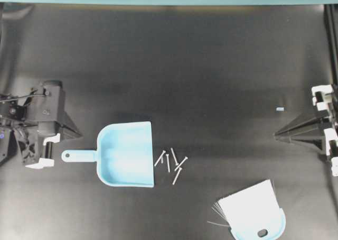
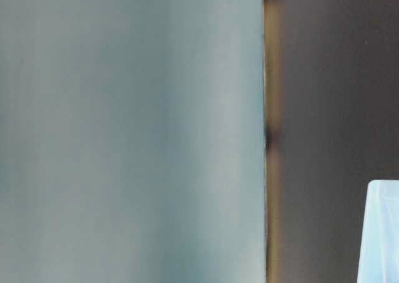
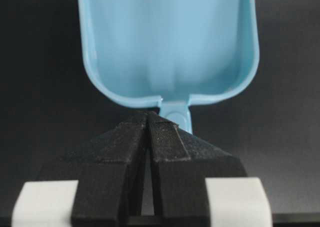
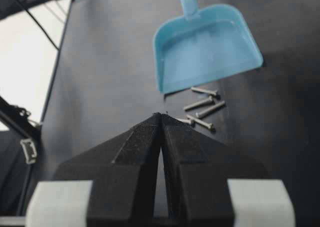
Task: Hold the dustpan with the left arm, while a human hand uses a hand brush to gather screws into the dustpan.
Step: 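Move the left gripper toward the light-blue dustpan handle and close on it, then hold the dustpan handle with the left gripper and pull it leftward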
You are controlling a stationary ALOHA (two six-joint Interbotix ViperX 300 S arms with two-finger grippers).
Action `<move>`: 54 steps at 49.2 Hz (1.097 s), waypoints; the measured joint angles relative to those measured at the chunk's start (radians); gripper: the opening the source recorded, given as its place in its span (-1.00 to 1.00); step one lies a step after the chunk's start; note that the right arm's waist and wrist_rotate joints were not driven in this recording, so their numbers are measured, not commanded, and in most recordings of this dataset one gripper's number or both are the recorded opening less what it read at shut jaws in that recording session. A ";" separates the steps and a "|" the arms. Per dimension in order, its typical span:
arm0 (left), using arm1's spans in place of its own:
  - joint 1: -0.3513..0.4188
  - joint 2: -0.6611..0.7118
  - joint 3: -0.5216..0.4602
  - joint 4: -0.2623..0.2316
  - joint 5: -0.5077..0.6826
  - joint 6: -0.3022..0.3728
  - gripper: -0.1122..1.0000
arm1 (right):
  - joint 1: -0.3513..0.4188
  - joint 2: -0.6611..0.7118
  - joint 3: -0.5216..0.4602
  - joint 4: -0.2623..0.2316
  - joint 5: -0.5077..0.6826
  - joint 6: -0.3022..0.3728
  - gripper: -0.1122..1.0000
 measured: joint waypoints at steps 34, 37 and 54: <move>-0.058 0.295 0.046 0.000 -0.252 -0.092 0.78 | 0.000 -0.055 0.031 0.000 0.002 -0.002 -0.80; -0.058 0.298 0.067 0.000 -0.296 -0.094 0.78 | 0.000 -0.057 0.032 0.000 0.002 -0.002 -0.80; -0.048 0.356 0.121 0.000 -0.460 -0.097 0.78 | 0.000 -0.057 0.043 0.000 0.003 -0.002 -0.80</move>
